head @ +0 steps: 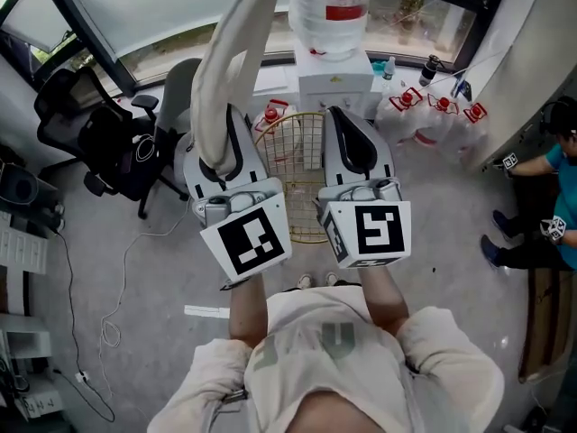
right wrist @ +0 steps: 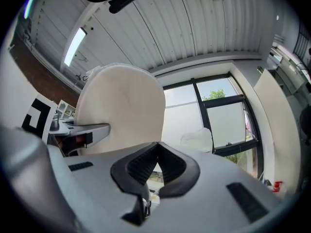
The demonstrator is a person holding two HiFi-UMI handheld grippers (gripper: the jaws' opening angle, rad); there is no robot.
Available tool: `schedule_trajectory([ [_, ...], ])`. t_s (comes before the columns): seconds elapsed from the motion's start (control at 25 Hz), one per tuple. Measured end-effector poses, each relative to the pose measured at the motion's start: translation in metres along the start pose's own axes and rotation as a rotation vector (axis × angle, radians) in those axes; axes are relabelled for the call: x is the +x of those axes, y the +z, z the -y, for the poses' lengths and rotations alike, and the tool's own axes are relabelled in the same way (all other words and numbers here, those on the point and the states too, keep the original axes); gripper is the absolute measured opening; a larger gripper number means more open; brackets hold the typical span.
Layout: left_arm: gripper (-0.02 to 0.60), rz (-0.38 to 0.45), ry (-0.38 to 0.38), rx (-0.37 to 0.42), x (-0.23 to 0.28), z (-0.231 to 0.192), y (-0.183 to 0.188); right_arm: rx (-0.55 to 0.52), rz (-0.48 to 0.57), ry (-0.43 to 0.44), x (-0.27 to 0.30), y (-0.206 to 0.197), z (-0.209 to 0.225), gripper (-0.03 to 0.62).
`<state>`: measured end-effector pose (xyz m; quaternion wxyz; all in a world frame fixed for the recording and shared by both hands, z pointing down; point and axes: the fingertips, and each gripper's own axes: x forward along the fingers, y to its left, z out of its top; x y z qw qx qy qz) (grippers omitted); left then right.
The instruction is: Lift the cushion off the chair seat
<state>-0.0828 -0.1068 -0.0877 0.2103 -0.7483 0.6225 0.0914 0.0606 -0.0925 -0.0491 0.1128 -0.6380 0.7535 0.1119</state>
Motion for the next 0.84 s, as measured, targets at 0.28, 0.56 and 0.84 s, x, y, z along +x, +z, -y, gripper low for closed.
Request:
schedule_trajectory([
  [0.28, 0.043, 0.008, -0.001, 0.002, 0.001, 0.005, 0.006, -0.006, -0.014, -0.005, 0.002, -0.002, 0.005, 0.017],
  [0.56, 0.043, 0.006, 0.010, -0.001, 0.002, 0.003, 0.007, 0.000, -0.005, -0.003, 0.006, -0.004, 0.008, 0.017],
  [0.84, 0.043, 0.014, 0.010, 0.005, 0.005, 0.006, 0.012, -0.006, 0.008, 0.000, 0.010, 0.001, 0.008, 0.017],
])
